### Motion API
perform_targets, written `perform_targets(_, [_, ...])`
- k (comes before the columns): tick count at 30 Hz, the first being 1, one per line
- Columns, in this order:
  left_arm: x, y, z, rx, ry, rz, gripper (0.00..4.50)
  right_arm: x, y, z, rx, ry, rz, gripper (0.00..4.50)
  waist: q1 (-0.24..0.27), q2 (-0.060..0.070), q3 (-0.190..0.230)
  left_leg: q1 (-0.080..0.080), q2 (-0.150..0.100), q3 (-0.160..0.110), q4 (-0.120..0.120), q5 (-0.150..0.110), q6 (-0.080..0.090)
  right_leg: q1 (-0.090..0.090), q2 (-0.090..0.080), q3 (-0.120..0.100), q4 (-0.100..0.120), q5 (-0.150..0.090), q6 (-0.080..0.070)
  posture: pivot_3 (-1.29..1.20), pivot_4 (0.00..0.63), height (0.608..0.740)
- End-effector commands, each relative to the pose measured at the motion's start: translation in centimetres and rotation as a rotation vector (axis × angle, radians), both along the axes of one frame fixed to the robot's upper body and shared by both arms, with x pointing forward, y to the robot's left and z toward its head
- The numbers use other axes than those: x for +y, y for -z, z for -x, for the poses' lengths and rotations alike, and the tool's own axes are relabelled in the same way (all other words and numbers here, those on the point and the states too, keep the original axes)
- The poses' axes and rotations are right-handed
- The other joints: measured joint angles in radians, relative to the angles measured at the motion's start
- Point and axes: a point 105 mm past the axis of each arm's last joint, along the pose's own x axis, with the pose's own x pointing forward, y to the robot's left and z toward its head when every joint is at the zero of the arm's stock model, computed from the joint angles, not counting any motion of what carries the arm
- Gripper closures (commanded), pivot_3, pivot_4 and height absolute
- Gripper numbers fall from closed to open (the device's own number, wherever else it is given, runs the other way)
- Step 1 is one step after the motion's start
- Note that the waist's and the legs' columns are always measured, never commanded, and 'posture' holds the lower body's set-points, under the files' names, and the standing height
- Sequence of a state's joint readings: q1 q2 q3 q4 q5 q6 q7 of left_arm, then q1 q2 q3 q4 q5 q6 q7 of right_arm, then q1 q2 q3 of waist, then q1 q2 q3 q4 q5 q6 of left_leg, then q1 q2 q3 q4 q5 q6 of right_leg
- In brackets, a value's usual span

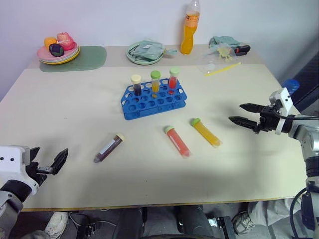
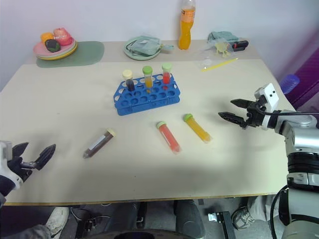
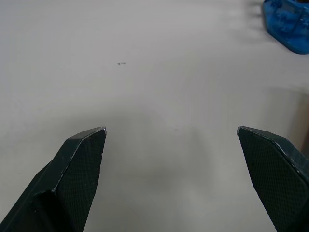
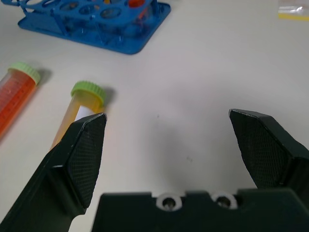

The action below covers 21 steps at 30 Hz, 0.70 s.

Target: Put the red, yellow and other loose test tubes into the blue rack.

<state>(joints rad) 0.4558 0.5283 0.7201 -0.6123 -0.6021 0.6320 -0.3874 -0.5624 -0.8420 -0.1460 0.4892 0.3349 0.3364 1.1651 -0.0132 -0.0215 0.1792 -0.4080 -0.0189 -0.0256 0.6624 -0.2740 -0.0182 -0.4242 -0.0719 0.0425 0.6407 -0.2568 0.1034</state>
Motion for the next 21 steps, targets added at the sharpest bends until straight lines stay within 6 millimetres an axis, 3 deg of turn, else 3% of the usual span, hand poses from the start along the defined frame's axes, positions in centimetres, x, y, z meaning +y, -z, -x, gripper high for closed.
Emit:
perform_targets(1, [0.0,-1.3,0.2,-0.042,-0.005,-0.024,0.04,0.3,-1.2,-0.4,-0.05,-0.011,-0.005,0.0,0.0,0.0,0.0,0.0,0.0,0.0,0.0,0.0,0.0,0.0,0.0,0.0,0.0,0.0,0.0,0.0,0.15,0.729])
perform_targets(11, [-0.6,-2.2,-0.4,-0.076,0.04,-0.03,0.04,2.0,-1.1,-0.9,-0.074,0.003,-0.003,0.0,0.0,0.0,0.0,0.0,0.0,0.0,0.0,0.0,0.0,0.0,0.0,0.0,0.0,0.0,0.0,0.0,0.15,0.729])
perform_targets(21, [-5.2,-3.1,-4.8,-0.113,0.302,0.004,0.04,4.1,-3.8,0.9,-0.095,0.057,-0.053,0.0,0.004,0.0,0.0,0.0,-0.001,0.0,0.001,0.0,0.0,0.001,0.0,-0.001,0.001,0.001,0.003,0.0,0.15,0.729])
